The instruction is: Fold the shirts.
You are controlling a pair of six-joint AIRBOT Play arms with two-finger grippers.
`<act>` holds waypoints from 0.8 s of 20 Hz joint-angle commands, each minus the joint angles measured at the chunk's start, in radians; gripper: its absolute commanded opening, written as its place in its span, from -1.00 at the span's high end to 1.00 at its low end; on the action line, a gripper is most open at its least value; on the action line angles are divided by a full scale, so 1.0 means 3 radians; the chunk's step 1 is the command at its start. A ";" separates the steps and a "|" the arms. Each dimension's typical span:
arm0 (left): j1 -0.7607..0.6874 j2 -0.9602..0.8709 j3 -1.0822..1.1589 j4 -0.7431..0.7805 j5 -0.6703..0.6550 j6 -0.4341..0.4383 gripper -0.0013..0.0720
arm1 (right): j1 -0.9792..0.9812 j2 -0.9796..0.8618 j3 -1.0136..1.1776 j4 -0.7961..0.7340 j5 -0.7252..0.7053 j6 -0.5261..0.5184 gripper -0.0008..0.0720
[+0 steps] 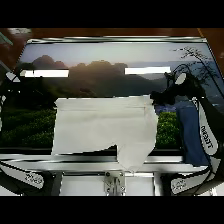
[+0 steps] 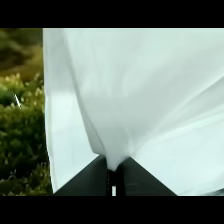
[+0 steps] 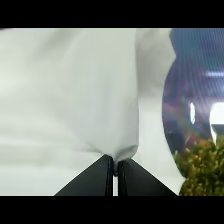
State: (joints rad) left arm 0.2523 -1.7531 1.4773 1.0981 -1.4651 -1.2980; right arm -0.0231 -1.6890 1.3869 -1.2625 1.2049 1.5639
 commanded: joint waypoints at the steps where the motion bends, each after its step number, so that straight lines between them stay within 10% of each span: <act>1: 0.0003 -0.0014 -0.0228 0.0085 -0.0175 -0.0108 0.85 | 0.0004 -0.0103 -0.0075 -0.0072 0.0216 0.0154 0.80; 8: 0.0011 -0.0022 -0.0301 0.0098 0.0235 -0.0270 0.86 | 0.0004 -0.0142 -0.0074 -0.0022 0.0202 0.0163 0.79; 9: 0.0020 -0.0022 -0.0295 0.0097 0.0233 -0.0289 0.82 | 0.0004 -0.0140 -0.0074 0.0025 0.0202 0.0160 0.53; 11: 0.0061 -0.0013 -0.0228 0.0098 0.0089 -0.0291 -0.33 | -0.0011 -0.0104 -0.0037 0.0079 0.0300 0.0051 -0.74; 16: 0.0436 0.0278 -0.0097 0.0108 -0.0544 -0.0280 -0.46 | -0.0318 0.0412 0.0053 -0.0460 0.1045 -0.0195 -0.75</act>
State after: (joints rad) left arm 0.3256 -1.7172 1.4422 1.1297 -1.5257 -1.3811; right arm -0.0673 -1.6394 1.3937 -1.2995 1.3834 1.5379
